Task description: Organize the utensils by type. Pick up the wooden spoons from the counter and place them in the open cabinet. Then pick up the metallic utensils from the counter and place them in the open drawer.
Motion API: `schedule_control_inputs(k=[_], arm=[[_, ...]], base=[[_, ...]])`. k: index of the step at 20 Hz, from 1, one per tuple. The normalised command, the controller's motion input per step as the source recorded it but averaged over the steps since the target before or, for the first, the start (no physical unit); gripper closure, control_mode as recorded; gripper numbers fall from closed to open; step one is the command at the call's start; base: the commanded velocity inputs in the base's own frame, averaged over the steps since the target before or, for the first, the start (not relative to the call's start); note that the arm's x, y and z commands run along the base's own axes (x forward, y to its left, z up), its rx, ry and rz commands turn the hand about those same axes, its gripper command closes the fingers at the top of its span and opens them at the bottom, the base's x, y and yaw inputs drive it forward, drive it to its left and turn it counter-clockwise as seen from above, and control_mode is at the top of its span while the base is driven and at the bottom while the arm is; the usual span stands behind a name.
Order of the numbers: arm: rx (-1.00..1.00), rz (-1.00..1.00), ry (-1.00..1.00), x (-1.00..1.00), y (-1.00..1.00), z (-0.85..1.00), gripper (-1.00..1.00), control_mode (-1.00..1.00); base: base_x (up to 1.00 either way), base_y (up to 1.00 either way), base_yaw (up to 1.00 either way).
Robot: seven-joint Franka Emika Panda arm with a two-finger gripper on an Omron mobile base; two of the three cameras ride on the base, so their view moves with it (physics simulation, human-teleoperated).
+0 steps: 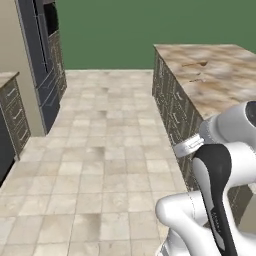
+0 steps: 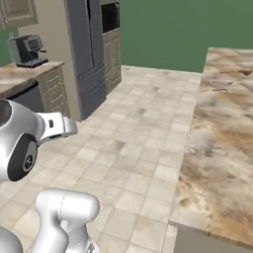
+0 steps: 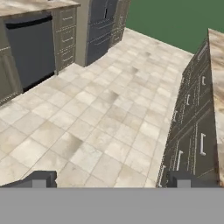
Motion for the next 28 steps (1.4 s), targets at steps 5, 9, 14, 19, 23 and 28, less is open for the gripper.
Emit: schedule_control_inputs(k=[5,9,14,19,23,28], arm=[[0.00,0.00,0.00,0.00,0.00,0.00,-1.00,1.00],[0.00,0.00,0.00,0.00,0.00,0.00,-1.00,1.00],[0.00,0.00,0.00,0.00,0.00,0.00,-1.00,1.00],[0.00,0.00,0.00,0.00,0.00,0.00,-1.00,1.00],[0.00,0.00,0.00,0.00,0.00,0.00,-1.00,1.00],[0.00,0.00,0.00,0.00,0.00,0.00,-1.00,1.00]], base=[[0.97,0.52,-0.32],[0.97,0.52,-0.32],[0.97,0.52,-0.31],[0.98,0.52,-0.30],[0.98,0.51,-0.30],[0.98,0.51,-0.31]])
